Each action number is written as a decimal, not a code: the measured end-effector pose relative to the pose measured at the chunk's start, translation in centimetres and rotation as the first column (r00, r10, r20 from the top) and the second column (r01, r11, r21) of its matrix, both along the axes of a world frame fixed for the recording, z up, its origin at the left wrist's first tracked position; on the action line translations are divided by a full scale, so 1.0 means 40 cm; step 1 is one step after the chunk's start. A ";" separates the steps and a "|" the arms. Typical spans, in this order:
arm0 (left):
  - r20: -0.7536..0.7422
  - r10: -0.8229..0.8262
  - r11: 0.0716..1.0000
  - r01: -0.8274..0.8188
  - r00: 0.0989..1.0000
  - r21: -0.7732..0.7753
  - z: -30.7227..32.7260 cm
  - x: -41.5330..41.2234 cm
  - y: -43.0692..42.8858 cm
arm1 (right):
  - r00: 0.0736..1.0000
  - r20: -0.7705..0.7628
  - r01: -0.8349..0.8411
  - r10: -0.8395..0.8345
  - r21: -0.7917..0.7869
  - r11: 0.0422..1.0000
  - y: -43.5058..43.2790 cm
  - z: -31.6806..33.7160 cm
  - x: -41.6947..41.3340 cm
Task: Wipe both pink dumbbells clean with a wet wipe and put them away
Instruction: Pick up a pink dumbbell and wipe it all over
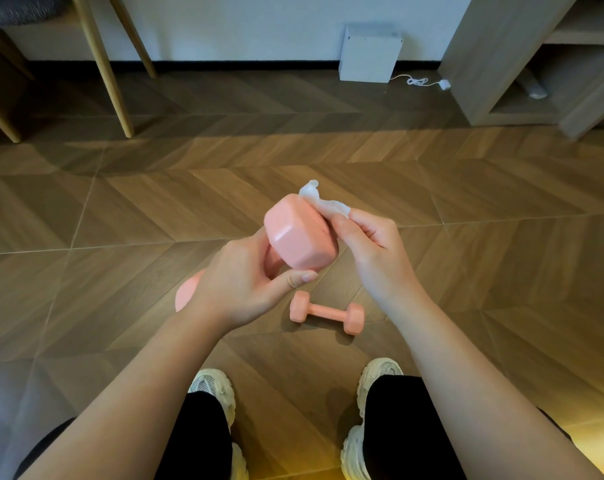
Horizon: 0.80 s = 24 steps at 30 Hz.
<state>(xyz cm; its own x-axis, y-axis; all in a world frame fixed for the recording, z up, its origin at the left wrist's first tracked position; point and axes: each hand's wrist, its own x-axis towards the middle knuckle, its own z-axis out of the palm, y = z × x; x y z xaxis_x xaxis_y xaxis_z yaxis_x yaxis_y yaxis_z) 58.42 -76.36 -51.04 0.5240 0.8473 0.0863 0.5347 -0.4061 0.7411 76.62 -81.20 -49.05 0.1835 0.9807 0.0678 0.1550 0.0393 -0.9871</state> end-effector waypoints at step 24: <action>-0.161 -0.037 0.997 0.025 0.986 -0.071 0.008 0.012 0.003 | 1.000 0.016 -0.027 0.027 0.021 0.999 -0.006 -0.001 -0.009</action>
